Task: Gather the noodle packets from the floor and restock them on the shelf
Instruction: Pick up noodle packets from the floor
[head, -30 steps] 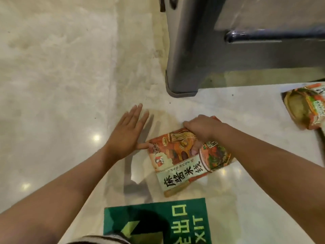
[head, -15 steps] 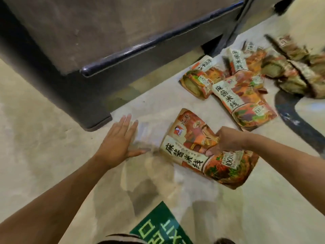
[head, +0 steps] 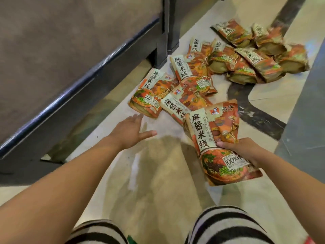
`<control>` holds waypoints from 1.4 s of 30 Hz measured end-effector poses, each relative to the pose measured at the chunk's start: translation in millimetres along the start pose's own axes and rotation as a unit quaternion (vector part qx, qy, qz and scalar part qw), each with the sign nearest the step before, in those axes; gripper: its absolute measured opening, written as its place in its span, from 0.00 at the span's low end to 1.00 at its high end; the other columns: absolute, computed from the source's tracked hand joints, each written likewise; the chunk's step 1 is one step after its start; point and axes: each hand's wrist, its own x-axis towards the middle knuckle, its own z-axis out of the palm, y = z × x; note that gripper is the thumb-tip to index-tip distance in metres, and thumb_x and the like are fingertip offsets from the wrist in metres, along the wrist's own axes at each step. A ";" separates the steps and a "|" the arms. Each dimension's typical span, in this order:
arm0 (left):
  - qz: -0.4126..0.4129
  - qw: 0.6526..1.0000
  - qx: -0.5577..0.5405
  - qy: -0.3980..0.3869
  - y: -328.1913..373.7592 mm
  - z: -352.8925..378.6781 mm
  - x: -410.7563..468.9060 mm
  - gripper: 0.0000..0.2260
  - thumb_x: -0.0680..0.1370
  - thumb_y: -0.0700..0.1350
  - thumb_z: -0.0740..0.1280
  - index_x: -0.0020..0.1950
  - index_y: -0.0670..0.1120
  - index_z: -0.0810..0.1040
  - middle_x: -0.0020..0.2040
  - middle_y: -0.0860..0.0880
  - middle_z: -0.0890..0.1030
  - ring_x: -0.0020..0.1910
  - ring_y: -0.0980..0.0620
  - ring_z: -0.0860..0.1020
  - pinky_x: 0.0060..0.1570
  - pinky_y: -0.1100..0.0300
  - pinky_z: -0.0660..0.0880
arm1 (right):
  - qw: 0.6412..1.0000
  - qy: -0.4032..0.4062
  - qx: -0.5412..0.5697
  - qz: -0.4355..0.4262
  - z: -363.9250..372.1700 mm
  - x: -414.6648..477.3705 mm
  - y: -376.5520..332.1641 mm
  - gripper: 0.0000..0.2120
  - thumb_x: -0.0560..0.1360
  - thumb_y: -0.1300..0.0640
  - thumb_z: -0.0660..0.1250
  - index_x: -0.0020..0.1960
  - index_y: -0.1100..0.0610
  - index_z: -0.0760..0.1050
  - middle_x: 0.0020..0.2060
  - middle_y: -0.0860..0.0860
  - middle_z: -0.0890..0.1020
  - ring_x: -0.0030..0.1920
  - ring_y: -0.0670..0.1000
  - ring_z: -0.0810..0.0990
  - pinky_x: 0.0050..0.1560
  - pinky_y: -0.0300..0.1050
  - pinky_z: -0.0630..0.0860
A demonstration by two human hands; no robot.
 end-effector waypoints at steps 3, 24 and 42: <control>0.029 0.998 -0.048 0.004 35.2 -18.9 25.4 0.41 0.74 0.70 0.58 0.80 0.48 0.55 0.79 0.45 0.61 0.76 0.45 0.62 0.70 0.52 0.63 | 0.999 0.012 0.026 0.022 -16.6 6.1 -3.3 0.41 0.46 0.39 0.82 0.50 0.64 0.82 0.37 0.58 0.86 0.37 0.58 0.86 0.47 0.52 0.82; -0.121 0.942 -0.222 0.222 87.0 124.8 147.8 0.51 0.69 0.68 0.70 0.79 0.39 0.53 0.79 0.36 0.53 0.79 0.39 0.49 0.76 0.46 0.52 | 0.978 0.138 0.156 -0.010 -93.0 82.8 12.9 0.46 0.40 0.35 0.83 0.51 0.60 0.81 0.40 0.57 0.87 0.39 0.57 0.87 0.45 0.51 0.82; -0.287 0.529 -0.786 0.140 144.1 116.3 173.9 0.38 0.67 0.42 0.81 0.71 0.42 0.65 0.62 0.43 0.78 0.58 0.43 0.79 0.57 0.43 0.78 | 0.975 0.132 0.182 0.006 -92.2 80.9 32.3 0.25 0.64 0.47 0.78 0.52 0.63 0.78 0.36 0.59 0.86 0.32 0.57 0.85 0.40 0.48 0.81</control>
